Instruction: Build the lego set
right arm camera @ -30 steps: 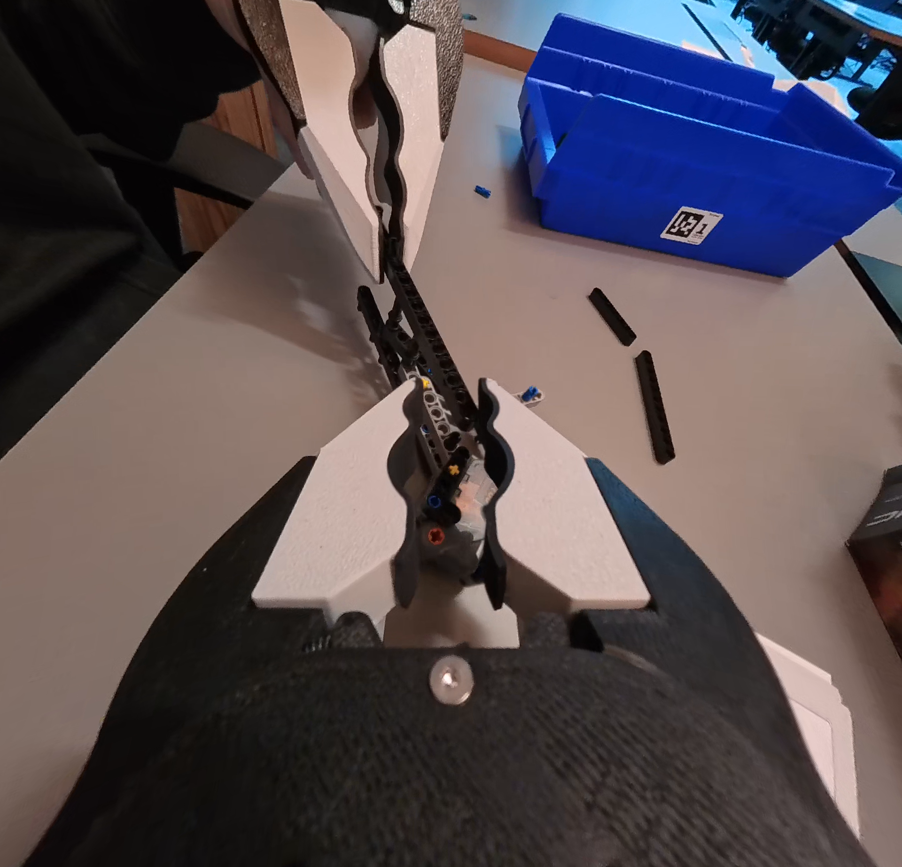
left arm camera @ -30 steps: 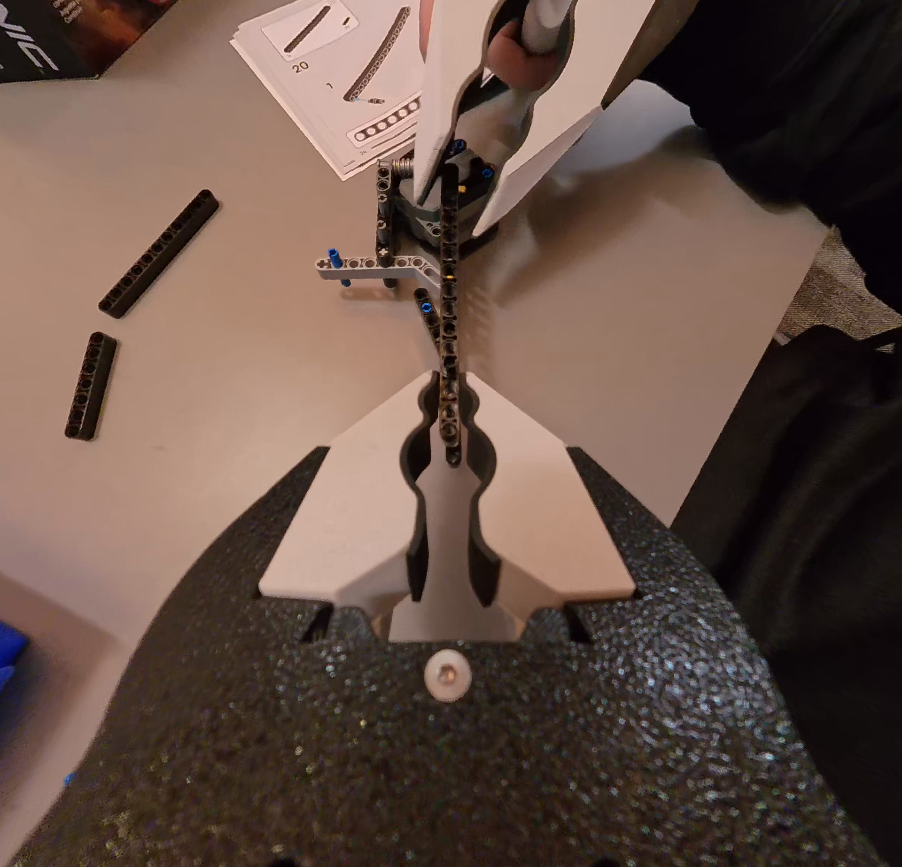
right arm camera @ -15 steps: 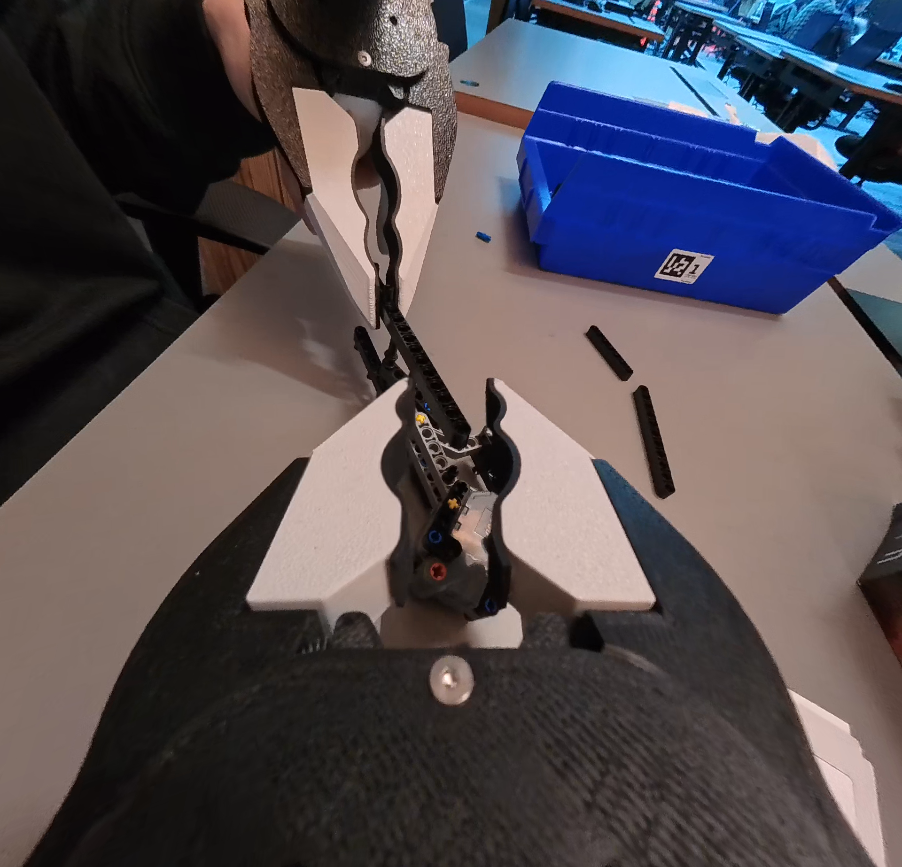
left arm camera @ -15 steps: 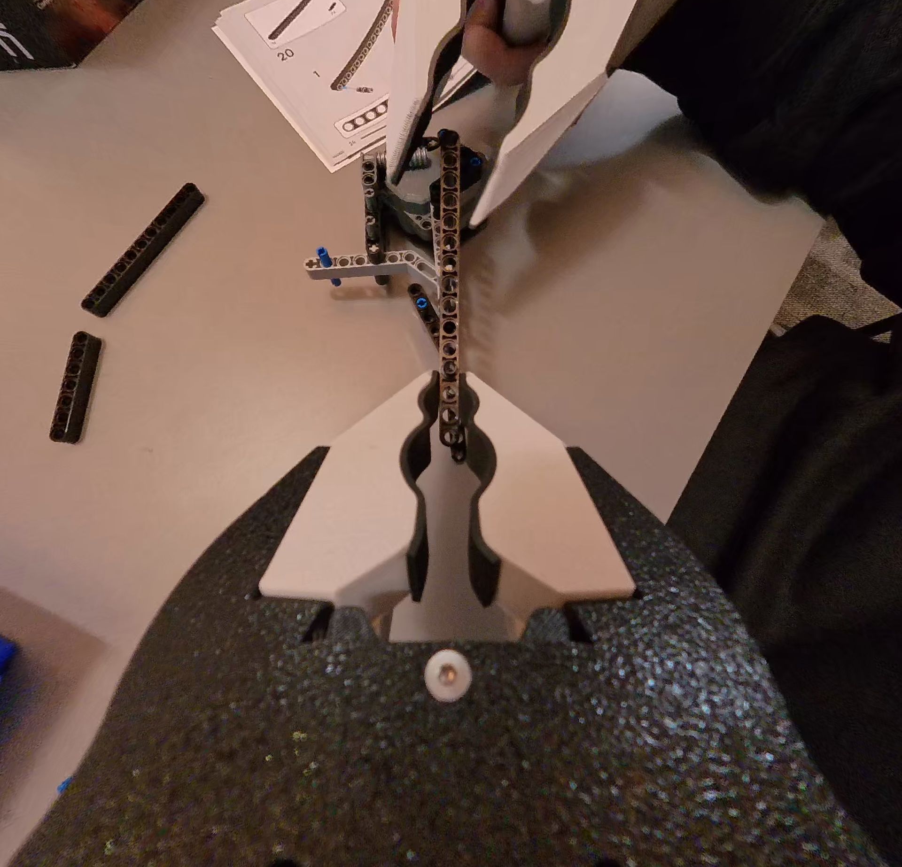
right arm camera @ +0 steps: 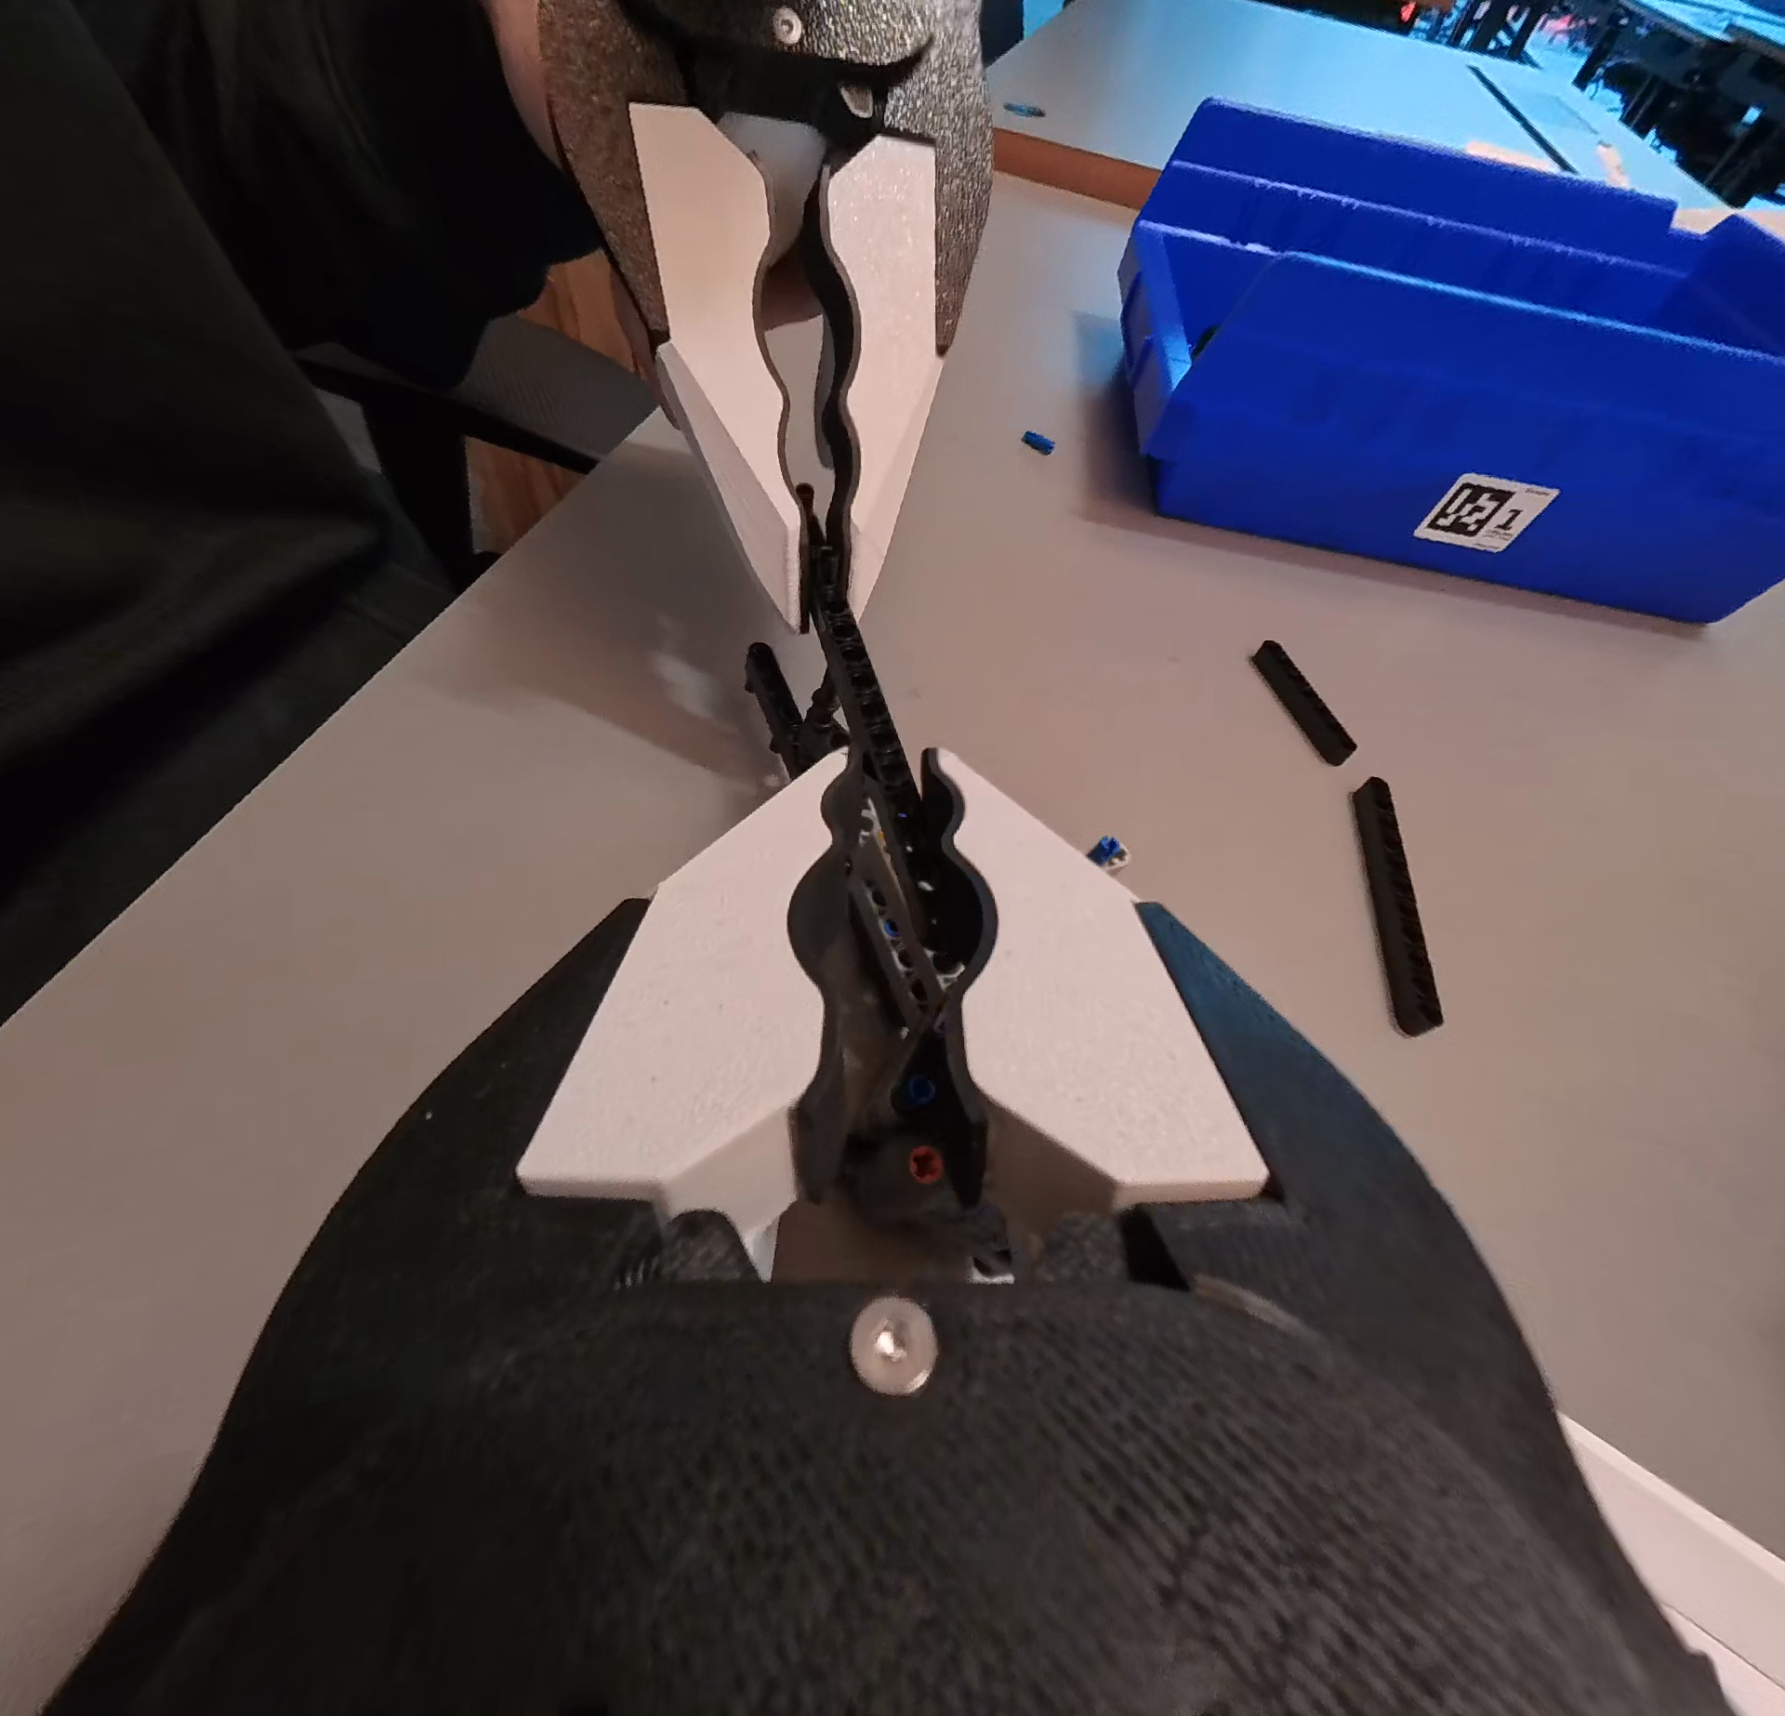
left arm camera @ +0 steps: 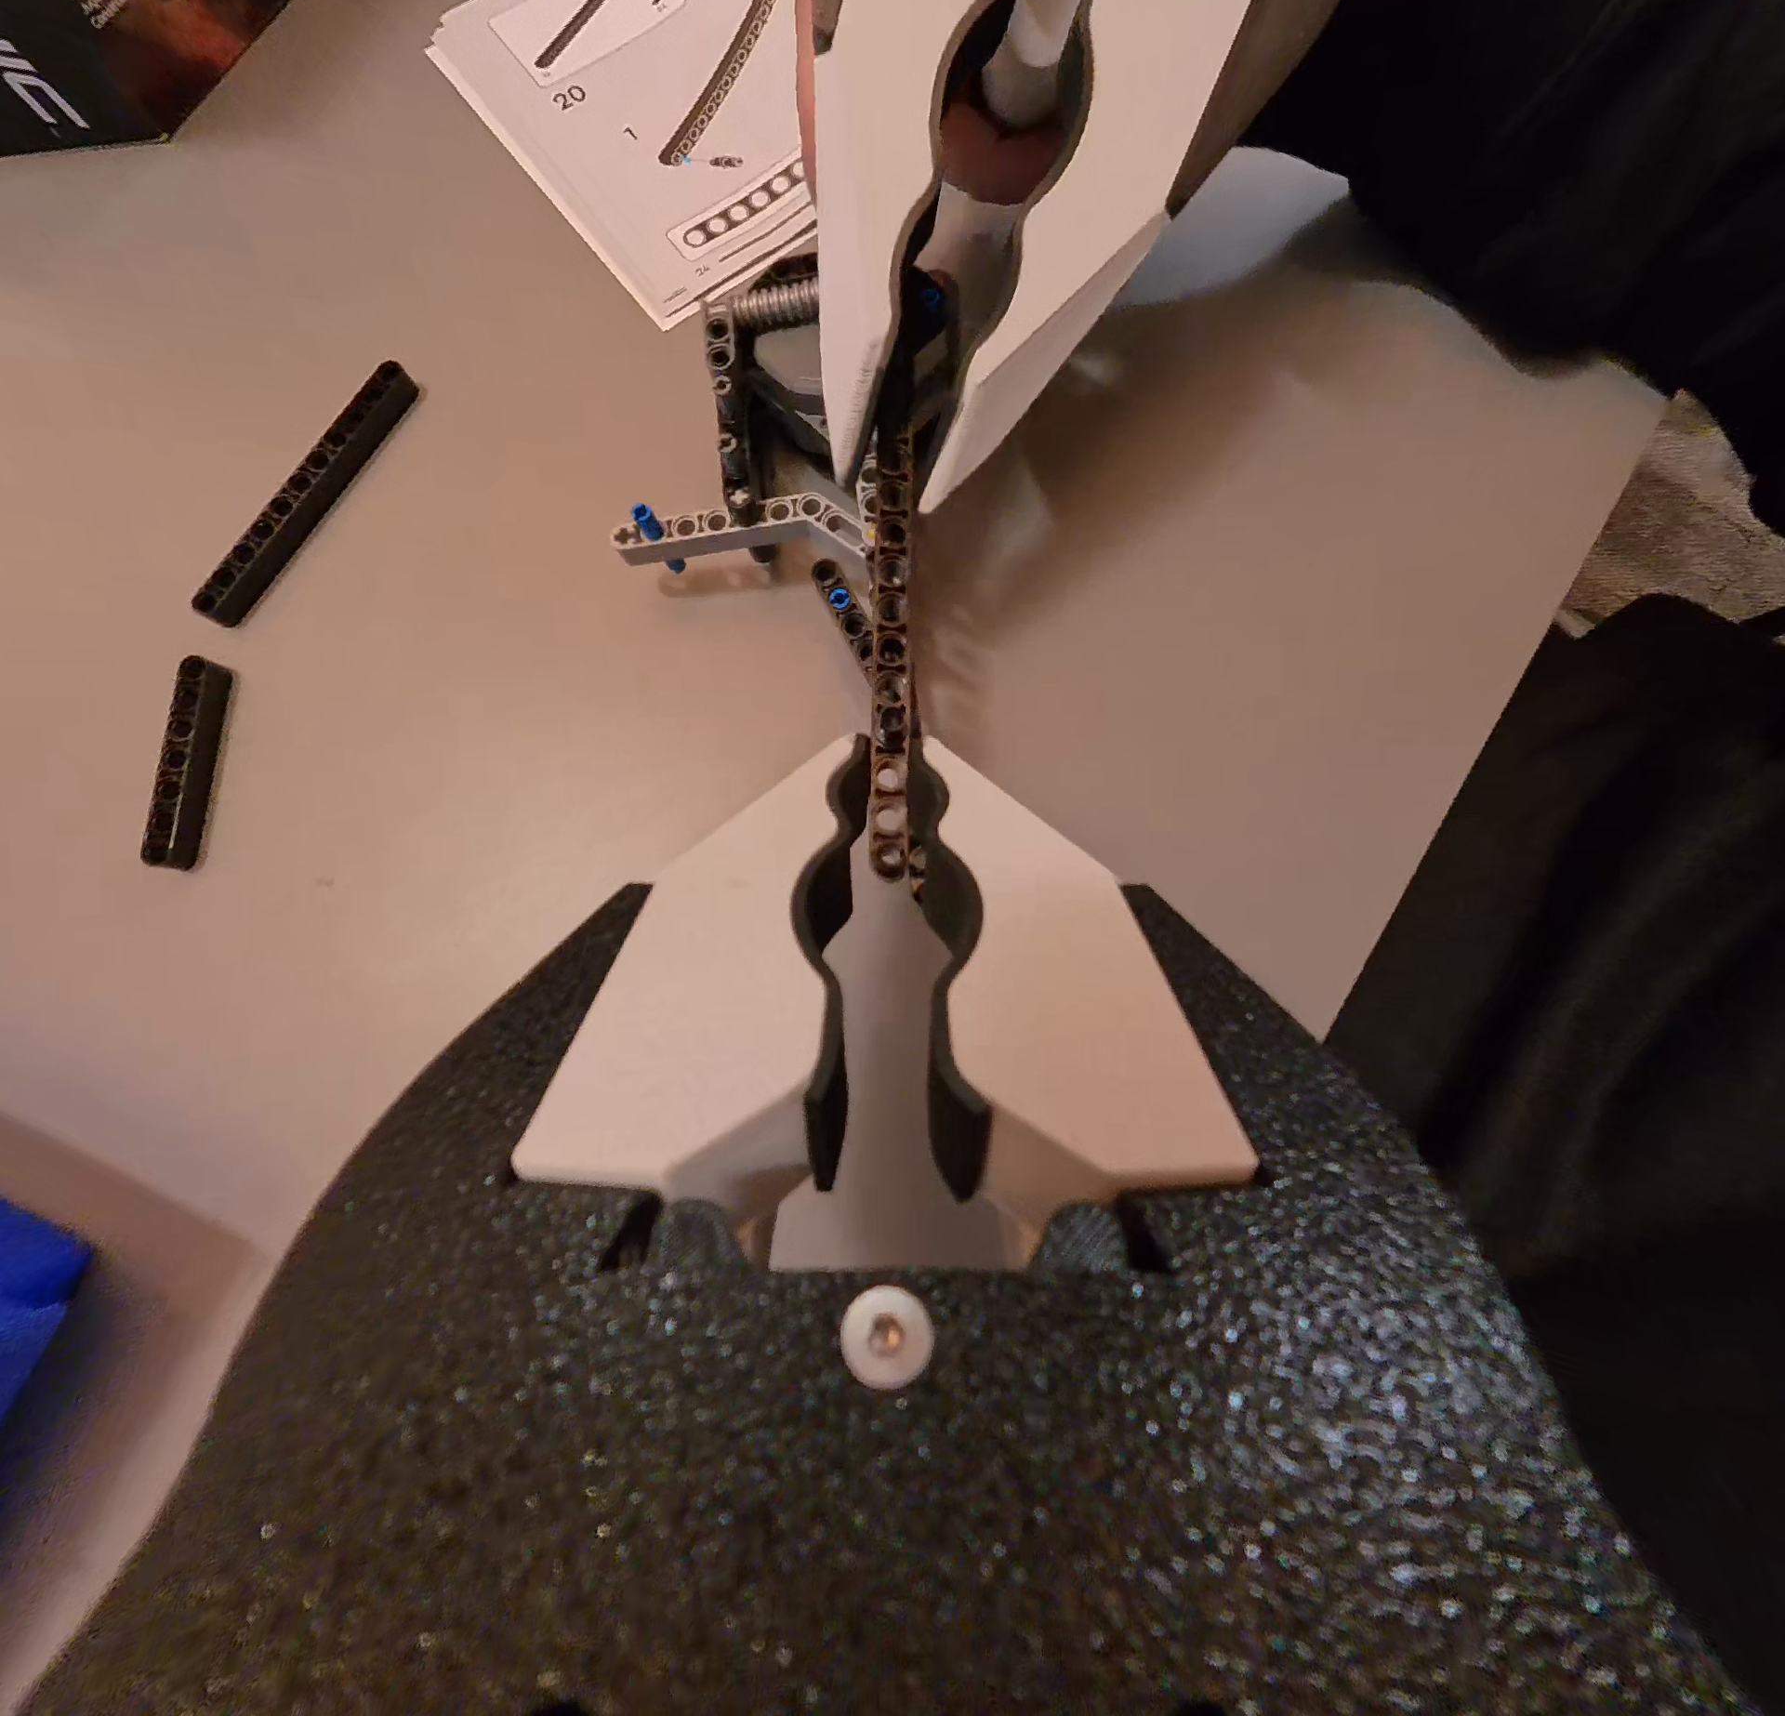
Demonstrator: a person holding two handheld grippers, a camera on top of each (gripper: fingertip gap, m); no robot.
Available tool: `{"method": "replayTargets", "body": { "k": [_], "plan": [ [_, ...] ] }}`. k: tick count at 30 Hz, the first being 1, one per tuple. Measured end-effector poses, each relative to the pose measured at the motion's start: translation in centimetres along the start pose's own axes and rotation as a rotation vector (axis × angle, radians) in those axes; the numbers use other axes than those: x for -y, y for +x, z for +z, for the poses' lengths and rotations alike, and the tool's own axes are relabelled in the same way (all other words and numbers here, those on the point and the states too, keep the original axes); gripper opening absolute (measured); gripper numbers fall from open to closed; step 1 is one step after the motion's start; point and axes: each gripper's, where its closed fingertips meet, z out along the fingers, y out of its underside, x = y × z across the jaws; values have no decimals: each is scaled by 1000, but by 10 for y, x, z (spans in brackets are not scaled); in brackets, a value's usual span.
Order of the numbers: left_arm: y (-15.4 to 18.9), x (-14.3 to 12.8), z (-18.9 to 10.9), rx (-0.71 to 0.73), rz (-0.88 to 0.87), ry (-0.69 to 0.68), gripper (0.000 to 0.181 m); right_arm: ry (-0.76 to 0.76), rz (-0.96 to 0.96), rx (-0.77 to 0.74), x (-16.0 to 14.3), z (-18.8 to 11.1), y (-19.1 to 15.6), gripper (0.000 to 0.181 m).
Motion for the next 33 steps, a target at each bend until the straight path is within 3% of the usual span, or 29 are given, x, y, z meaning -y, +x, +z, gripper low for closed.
{"method": "replayTargets", "body": {
  "k": [25, 33],
  "plan": [
    [0, -2, 3, -12, -44, 73, 11, 15, -5, -10, -2, 3, 6, 9],
    [-10, -2, 4, 109, 64, 61, 21, 6, -19, -8, -3, 4, 4, 6]
  ]
}}
